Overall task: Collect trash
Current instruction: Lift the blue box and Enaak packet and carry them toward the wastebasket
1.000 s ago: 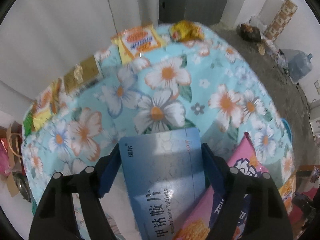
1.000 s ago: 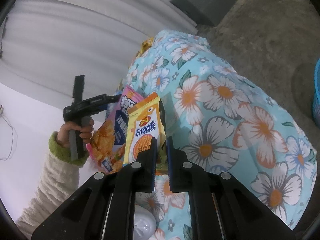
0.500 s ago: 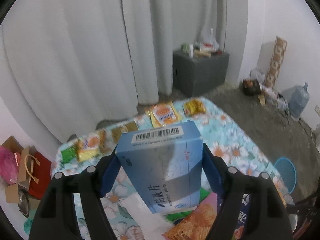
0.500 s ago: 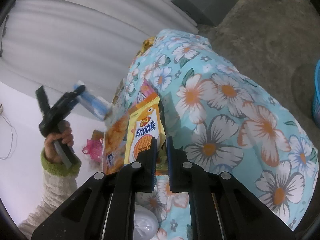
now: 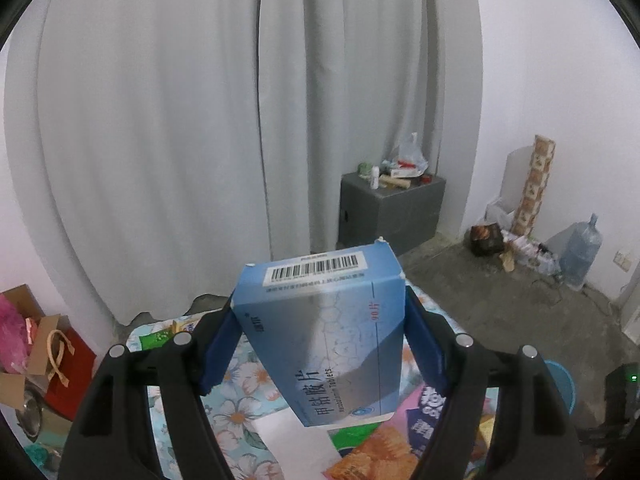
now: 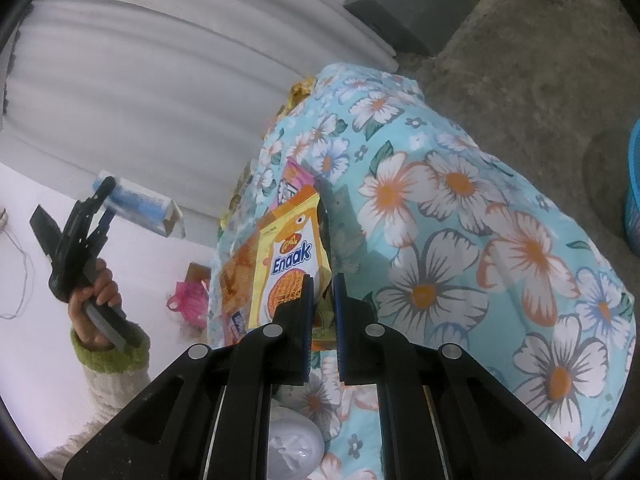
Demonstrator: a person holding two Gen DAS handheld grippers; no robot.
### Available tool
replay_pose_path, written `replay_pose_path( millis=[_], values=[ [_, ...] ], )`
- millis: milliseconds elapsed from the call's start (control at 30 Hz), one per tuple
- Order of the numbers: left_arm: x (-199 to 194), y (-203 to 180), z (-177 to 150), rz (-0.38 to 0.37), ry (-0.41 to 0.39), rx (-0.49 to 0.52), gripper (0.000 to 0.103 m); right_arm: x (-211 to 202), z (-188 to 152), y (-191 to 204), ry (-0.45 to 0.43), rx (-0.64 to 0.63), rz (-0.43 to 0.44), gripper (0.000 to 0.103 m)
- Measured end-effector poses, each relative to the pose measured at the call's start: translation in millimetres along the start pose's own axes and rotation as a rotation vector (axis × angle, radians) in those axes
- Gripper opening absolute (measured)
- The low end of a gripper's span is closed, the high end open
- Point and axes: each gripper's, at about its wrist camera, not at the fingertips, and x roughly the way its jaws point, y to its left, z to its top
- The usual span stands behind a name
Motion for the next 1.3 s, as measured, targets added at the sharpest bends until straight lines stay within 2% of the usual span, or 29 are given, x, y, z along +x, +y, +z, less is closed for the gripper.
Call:
replay_pose_path(
  millis=[467,833,1300],
  values=[
    [-27.3,-36.8,-14.1,-0.147,-0.025,0.037,0.073,-10.4,-1.4,-0.7,-0.019,0.020,0.030,0.007],
    [-40.3,-65.4,-10.1,-0.209,-0.059,0.075,0.073,-29.1,-0.5,-10.1,-0.066,0.046,0.078,0.007],
    [-37.6,-134.3,-13.5,-0.332,-0.029,0.127,0.073,-64.4,4.3,-36.3,-0.154,0.087,0.099,0.007]
  ],
)
